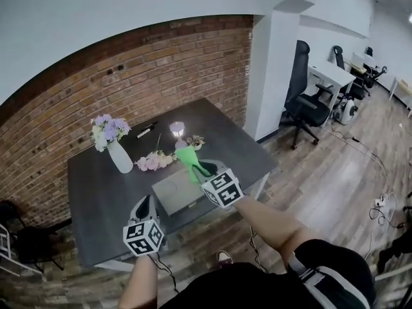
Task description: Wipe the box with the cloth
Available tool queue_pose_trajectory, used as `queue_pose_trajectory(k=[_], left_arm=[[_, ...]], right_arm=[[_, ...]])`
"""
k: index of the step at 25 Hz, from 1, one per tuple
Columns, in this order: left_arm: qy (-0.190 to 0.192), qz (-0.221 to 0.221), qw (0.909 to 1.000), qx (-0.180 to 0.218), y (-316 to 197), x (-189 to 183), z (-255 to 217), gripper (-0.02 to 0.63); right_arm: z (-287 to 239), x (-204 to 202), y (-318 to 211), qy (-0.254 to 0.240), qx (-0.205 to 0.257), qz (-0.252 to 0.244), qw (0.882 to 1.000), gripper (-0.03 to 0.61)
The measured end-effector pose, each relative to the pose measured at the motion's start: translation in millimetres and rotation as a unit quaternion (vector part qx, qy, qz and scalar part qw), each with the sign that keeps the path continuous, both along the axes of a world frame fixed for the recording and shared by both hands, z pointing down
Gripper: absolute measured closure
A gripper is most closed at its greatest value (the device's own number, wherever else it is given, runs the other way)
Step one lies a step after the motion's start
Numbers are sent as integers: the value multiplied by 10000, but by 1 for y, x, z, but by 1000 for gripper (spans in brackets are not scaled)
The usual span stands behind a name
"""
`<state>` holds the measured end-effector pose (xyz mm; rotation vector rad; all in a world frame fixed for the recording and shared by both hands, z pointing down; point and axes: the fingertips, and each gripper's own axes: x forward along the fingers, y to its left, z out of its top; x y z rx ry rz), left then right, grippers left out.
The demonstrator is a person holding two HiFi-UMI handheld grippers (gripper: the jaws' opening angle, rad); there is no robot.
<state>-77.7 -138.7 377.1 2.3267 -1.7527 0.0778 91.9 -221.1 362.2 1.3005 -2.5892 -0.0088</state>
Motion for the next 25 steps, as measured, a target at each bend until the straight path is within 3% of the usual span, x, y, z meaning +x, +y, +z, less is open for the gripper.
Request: queue_pose_trajectory(k=[8, 15, 25], left_arm=[[12, 19, 9998, 183, 5, -3, -19, 604], [-59, -3, 9993, 370, -3, 24, -38, 604], [-354, 133, 9978, 536, -6, 53, -55, 604]], right_arm=[[-16, -12, 24, 40, 197, -32, 9998, 523], [-43, 12, 20, 38, 473, -110, 9988, 523], [-41, 47, 14, -254, 422, 60, 9988, 522]])
